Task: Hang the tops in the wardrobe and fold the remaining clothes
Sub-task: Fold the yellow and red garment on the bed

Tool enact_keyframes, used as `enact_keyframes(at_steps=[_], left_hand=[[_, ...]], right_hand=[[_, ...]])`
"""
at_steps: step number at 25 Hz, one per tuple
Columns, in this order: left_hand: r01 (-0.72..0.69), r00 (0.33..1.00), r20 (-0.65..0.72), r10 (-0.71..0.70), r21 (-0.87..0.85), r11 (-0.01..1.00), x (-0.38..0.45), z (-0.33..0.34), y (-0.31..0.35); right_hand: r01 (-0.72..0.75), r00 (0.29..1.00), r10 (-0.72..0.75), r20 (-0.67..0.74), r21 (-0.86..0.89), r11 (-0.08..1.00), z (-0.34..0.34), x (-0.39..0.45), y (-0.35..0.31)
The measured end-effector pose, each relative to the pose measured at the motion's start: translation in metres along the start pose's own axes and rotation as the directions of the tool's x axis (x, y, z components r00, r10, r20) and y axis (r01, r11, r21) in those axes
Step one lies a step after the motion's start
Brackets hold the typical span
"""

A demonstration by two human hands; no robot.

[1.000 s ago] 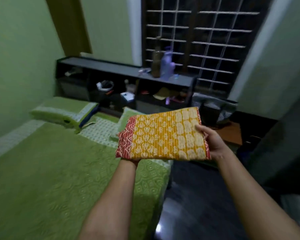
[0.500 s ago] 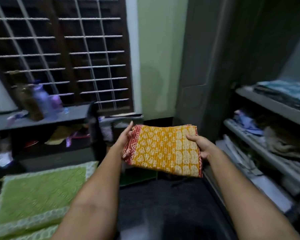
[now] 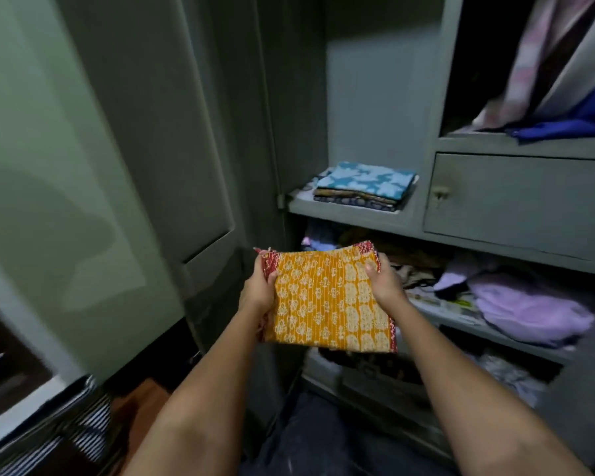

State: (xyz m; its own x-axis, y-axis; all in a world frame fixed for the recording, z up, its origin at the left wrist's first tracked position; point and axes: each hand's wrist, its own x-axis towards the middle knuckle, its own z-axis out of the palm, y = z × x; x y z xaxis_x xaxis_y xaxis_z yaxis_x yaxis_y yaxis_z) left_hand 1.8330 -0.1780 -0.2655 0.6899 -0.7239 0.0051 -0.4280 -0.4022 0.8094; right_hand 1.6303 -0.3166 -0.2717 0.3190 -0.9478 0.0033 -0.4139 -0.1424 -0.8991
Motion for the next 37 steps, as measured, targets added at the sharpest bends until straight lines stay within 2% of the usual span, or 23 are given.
enact_keyframes(at_steps=[2,6,15,20,21,22,23,24,25,27,28,30,31,34,37], left_hand=[[-0.130,0.991,-0.027,0.134,0.118,0.985,0.048,0.016,0.017],[-0.250,0.968,0.005,0.252,0.133,0.959,0.144,0.037,0.057],[-0.428,0.899,-0.066,0.434,0.085,0.900,0.337,0.070,0.172],[-0.513,0.858,0.012,0.513,-0.026,0.858,0.442,0.105,0.227],[-0.491,0.871,0.038,0.490,0.045,0.870,0.458,0.113,0.233],[-0.463,0.884,0.033,0.467,0.206,0.862,0.472,0.123,0.238],[-0.436,0.880,-0.002,0.475,0.393,0.810,0.478,0.133,0.245],[-0.450,0.842,-0.019,0.539,0.525,0.722,0.477,0.144,0.253],[-0.530,0.775,0.014,0.632,0.558,0.639,0.473,0.158,0.261],[-0.731,0.614,0.201,0.763,0.509,0.455,0.464,0.190,0.270],[-0.768,0.596,0.304,0.743,0.485,0.418,0.465,0.204,0.266],[-0.738,0.674,0.487,0.554,0.465,0.489,0.477,0.221,0.246],[-0.703,0.708,0.525,0.472,0.463,0.540,0.486,0.225,0.233],[-0.648,0.757,0.495,0.426,0.492,0.581,0.499,0.228,0.213],[-0.595,0.801,0.441,0.404,0.521,0.611,0.494,0.228,0.216]], right_hand=[[0.030,0.988,-0.050,-0.143,-0.137,0.990,-0.005,0.038,-0.001],[0.004,0.936,-0.119,-0.331,-0.329,0.944,-0.010,0.116,-0.017],[-0.099,0.836,-0.136,-0.531,-0.390,0.915,-0.039,0.293,-0.084],[-0.167,0.781,-0.102,-0.616,-0.364,0.916,-0.059,0.394,-0.104],[-0.221,0.775,-0.063,-0.629,-0.363,0.905,-0.062,0.408,-0.103],[-0.284,0.769,-0.037,-0.638,-0.394,0.874,-0.064,0.422,-0.102],[-0.333,0.770,-0.032,-0.637,-0.445,0.831,-0.063,0.433,-0.100],[-0.353,0.781,-0.042,-0.623,-0.496,0.793,-0.058,0.441,-0.099],[-0.337,0.811,-0.055,-0.582,-0.543,0.769,-0.051,0.450,-0.098],[-0.278,0.900,-0.022,-0.435,-0.613,0.740,-0.031,0.465,-0.094],[-0.263,0.936,0.034,-0.352,-0.629,0.732,-0.020,0.470,-0.088],[-0.272,0.960,0.150,-0.238,-0.654,0.706,-0.004,0.473,-0.071],[-0.286,0.957,0.168,-0.236,-0.670,0.685,0.000,0.473,-0.062],[-0.336,0.939,0.168,-0.299,-0.702,0.628,0.003,0.474,-0.052],[-0.462,0.886,0.247,-0.393,-0.690,0.558,0.002,0.472,-0.054]])
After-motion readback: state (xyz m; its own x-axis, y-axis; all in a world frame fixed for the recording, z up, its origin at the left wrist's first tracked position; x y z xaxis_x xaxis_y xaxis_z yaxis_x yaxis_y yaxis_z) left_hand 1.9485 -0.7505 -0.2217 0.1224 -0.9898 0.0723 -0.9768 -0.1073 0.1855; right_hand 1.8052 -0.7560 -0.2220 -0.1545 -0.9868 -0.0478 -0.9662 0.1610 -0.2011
